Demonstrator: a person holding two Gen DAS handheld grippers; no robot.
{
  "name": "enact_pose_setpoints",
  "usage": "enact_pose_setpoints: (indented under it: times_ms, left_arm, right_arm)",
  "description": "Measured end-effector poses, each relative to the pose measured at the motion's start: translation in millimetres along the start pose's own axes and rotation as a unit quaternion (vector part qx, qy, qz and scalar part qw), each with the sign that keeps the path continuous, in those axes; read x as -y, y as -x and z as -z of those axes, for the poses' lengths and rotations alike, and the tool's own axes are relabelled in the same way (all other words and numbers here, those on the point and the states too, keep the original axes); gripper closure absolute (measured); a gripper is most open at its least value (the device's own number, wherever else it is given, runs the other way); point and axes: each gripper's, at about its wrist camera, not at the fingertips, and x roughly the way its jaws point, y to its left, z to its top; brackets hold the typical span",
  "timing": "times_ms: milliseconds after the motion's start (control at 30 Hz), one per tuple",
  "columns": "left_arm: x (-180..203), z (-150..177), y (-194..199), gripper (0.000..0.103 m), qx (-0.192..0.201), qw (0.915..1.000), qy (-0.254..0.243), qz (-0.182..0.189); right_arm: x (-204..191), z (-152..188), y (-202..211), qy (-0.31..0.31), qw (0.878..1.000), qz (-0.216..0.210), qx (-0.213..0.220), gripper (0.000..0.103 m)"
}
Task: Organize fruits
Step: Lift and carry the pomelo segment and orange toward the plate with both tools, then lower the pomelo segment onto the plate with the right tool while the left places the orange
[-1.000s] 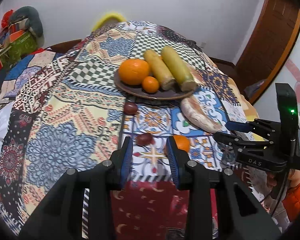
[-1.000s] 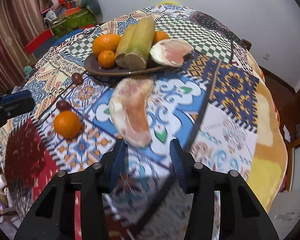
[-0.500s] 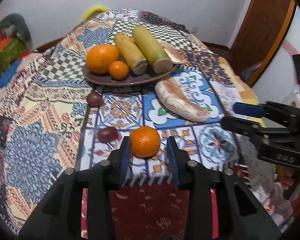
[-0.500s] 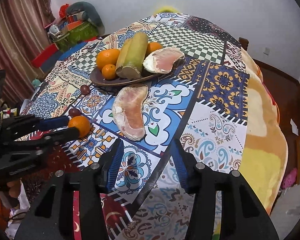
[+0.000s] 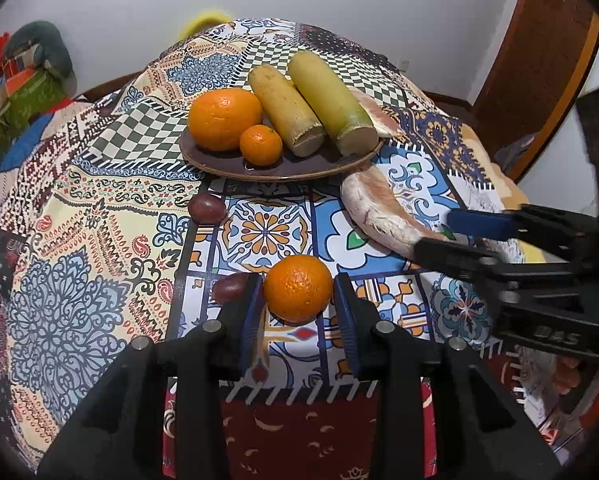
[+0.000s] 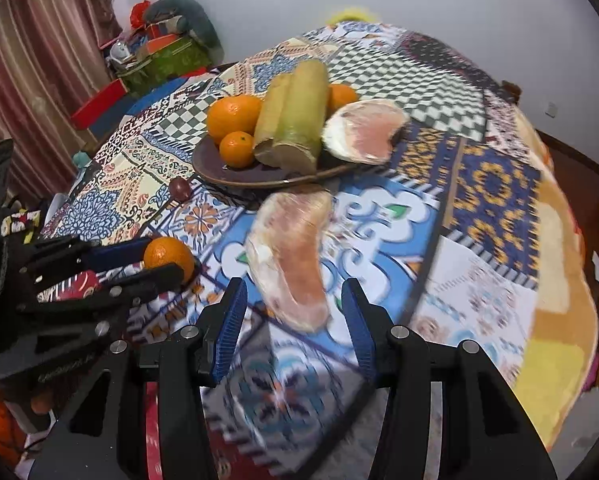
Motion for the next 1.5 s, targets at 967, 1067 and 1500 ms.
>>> enact_pose_setpoints:
  times_ms: [967,1067,1500]
  left_arm:
    - [-28,-12,41,0.068,0.059,0.9976,0.037,-0.001]
    - [-31,-17,43,0.068,0.066,0.9971,0.038,-0.004]
    - [-46,-50,52,0.068,0.105,0.9934,0.047,-0.006]
  right_arm:
    - [-13,-4,15,-0.01,0.999,-0.015,0.04,0.062]
    - [-16,-16,27,-0.005,0.998,-0.018,0.062,0.062]
    - [-29,-60,34,0.011,0.992,-0.022,0.121,0.062]
